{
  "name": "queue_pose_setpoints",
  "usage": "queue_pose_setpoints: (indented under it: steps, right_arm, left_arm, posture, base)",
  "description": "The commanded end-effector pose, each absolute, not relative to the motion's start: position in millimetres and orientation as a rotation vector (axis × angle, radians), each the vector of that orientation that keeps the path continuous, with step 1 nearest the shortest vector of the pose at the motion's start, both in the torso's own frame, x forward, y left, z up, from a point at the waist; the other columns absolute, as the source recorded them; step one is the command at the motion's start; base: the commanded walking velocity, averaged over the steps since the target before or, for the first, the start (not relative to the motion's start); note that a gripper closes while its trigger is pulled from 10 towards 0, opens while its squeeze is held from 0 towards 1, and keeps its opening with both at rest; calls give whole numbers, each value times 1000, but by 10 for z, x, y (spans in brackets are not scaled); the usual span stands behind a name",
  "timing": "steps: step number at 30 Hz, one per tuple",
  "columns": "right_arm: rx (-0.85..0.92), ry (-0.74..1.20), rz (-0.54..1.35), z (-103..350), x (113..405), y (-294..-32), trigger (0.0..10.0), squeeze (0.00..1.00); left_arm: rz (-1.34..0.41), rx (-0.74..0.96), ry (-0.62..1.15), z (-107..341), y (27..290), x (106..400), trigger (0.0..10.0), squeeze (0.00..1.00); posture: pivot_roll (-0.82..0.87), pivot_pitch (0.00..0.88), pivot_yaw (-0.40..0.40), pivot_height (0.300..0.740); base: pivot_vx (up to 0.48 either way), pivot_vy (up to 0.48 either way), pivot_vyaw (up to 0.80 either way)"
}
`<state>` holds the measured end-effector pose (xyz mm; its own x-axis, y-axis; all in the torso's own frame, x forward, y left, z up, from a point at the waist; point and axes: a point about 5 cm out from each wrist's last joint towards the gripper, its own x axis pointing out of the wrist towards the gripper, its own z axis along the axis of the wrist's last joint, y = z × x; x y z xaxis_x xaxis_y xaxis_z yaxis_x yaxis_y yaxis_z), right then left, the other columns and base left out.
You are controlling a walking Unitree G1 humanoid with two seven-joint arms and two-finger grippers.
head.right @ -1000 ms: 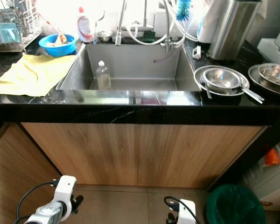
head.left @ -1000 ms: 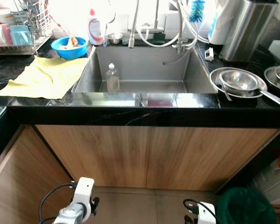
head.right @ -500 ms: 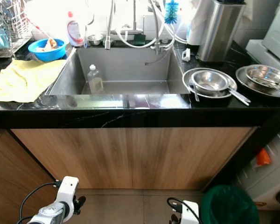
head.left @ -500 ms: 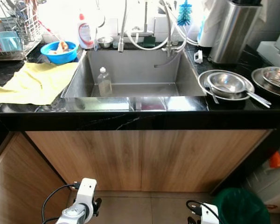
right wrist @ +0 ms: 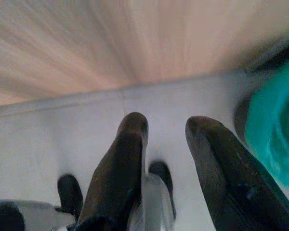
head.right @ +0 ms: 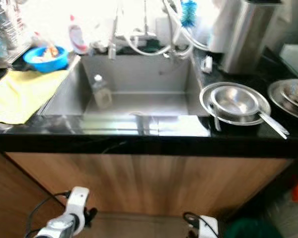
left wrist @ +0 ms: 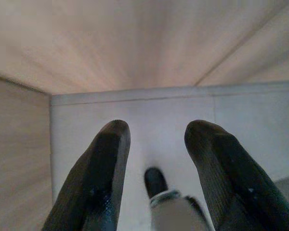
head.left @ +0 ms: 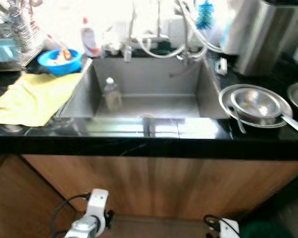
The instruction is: Kitchen organization
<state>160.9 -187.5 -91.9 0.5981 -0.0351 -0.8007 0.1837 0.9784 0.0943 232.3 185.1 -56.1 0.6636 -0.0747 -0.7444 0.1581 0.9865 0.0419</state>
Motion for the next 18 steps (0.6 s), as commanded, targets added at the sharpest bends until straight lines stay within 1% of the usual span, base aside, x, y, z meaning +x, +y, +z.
queue_pose_setpoints:
  steps: [1,18]
  right_arm:
    - [185,943,-118,-951,1550,-1813,10000,0]
    - [180,948,-110,-965,1515,-1797,10000,0]
  left_arm:
    - [-125,106,881,-631,1901,2205,10000,0]
    - [-144,109,899,-662,1883,2157,10000,0]
  posture:
    - [-84,0,24,740]
    - [-91,0,28,740]
  base:
    - [0,0,0]
    - [0,0,0]
